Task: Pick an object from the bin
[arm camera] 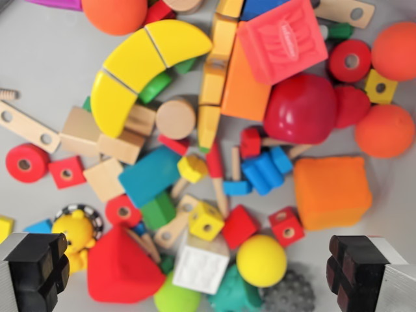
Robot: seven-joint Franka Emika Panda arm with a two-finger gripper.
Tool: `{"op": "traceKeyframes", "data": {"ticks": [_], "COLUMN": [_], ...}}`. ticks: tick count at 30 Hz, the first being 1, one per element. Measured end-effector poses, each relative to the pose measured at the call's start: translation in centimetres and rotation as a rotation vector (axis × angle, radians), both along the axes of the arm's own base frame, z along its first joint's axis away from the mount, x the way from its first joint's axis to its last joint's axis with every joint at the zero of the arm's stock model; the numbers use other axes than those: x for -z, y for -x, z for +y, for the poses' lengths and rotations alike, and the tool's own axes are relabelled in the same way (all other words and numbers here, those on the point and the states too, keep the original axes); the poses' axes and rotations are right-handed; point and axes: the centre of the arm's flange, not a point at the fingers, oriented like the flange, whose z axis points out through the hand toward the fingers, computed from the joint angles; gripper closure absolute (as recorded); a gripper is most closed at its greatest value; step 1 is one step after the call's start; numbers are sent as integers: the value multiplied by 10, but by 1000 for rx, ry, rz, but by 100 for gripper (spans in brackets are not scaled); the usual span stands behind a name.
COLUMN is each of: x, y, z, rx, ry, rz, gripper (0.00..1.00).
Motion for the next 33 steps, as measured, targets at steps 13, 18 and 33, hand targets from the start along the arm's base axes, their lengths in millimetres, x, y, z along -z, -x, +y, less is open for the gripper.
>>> {"op": "traceKeyframes", "data": {"ticks": [13, 18, 33], "x": [13, 18, 34], "y": [5, 7, 13], "z": [13, 18, 34], "rx": [-92, -128, -250], "ry": [-1, -2, -3], "rz": [2, 1, 1], "gripper": [0, 0, 0]}}
